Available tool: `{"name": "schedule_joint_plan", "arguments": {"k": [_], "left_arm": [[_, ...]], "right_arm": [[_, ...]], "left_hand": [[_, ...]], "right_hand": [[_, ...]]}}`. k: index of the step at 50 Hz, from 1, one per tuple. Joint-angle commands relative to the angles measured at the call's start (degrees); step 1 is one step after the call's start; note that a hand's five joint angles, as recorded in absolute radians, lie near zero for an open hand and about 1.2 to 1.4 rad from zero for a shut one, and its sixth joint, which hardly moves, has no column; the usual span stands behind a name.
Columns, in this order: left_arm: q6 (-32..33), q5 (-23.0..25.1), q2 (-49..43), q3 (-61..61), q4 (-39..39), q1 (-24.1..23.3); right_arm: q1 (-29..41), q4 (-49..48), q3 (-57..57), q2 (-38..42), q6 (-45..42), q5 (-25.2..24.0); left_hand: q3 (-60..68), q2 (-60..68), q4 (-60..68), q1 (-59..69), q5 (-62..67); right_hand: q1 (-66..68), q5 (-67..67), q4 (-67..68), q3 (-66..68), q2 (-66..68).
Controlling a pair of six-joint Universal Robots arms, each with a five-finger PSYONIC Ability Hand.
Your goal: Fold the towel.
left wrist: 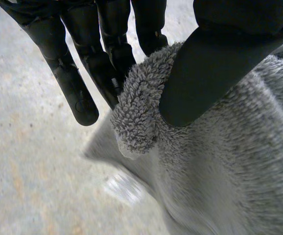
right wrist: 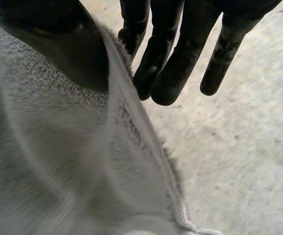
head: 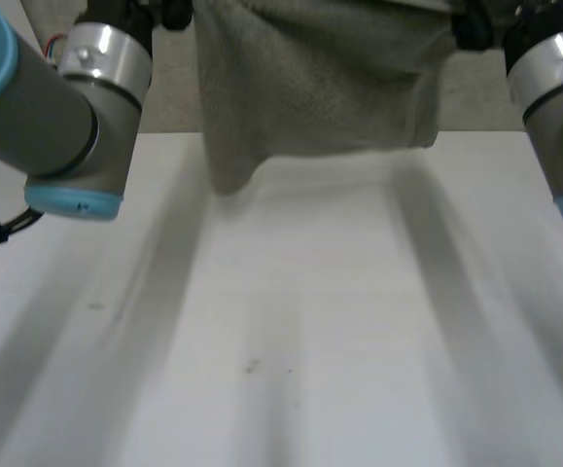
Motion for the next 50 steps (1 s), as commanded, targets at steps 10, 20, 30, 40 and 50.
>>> {"name": "schedule_joint_plan", "arguments": {"k": [10,20,30,40,50], "left_arm": [[6.4,2.9,-0.1,-33.3,1.2,-1.6],[6.7,2.6,-3.7,-39.6,-1.2,-8.9],[6.4,2.6,4.7,-42.2,-8.3,-11.3],[6.7,2.7,9.3,-42.4,-8.4,-10.9],[6.7,3.8,9.3,-42.3,-8.3,-2.3]], "right_arm": [[-0.1,9.2,19.9,5.8,-13.3,-3.9],[-0.8,14.8,24.9,7.7,-16.7,-3.1],[-1.3,14.5,31.4,-1.6,-16.8,-3.2],[-5.2,9.7,36.8,-3.2,-17.2,-3.6],[-8.1,9.0,36.8,-3.2,-17.0,-4.1]], "left_hand": [[10.5,10.4,10.3,11.5,11.6],[10.5,10.4,10.3,11.5,11.6],[-28.9,-29.1,-29.1,-27.9,-27.8],[-42.6,-42.8,-42.8,-41.6,-41.5],[-44.0,-44.1,-44.2,-43.0,-42.9]], "right_hand": [[3.4,3.3,53.0,4.5,4.2],[3.4,3.3,53.0,4.5,4.2],[3.4,3.3,53.0,4.5,4.2],[3.4,3.3,53.0,4.5,4.2],[3.4,3.3,53.0,4.5,4.2]]}}
